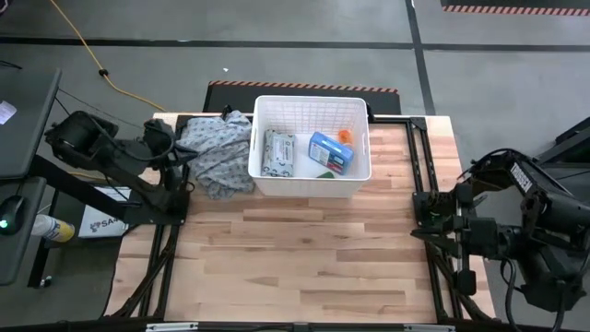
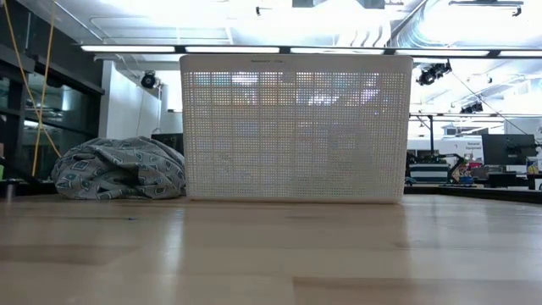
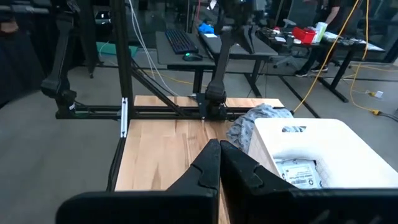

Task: Pick & place medical supplies in basket/bin
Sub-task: Return to Home Position

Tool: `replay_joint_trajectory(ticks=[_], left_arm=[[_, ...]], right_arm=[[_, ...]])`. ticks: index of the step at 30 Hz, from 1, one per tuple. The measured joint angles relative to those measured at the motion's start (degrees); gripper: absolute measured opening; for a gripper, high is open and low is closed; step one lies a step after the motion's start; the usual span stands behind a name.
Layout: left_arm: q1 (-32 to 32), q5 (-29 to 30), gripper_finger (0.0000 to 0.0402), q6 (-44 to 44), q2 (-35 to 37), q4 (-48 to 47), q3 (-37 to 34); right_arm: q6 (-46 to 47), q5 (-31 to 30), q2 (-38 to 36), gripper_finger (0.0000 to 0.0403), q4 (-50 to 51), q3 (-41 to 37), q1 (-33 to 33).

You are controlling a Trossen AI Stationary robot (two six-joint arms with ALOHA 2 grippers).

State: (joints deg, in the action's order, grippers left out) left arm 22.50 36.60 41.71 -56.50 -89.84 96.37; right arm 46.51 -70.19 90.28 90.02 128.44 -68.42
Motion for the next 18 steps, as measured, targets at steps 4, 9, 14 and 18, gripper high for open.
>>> replay_joint_trajectory(ticks=[4, 9, 14, 18], left_arm=[[0.0, 0.0, 0.006, 3.84, 6.02, 1.7, -8.36], [0.0, -0.22, 0.006, 3.74, 13.71, 10.03, -18.96], [0.0, -1.13, 0.006, 3.66, 20.13, 17.39, -28.97], [0.0, -2.09, 0.006, 3.59, 23.97, 22.56, -36.21]], right_arm=[[-0.47, -0.66, 0.0, 0.0, 0.0, 0.0, 0.16], [-1.05, -1.57, 0.0, 0.0, 0.0, 0.0, 0.17], [-1.66, -2.74, 0.0, 0.0, 0.0, 0.0, 0.17], [-1.76, -2.97, 0.0, 0.0, 0.0, 0.0, 0.17]])
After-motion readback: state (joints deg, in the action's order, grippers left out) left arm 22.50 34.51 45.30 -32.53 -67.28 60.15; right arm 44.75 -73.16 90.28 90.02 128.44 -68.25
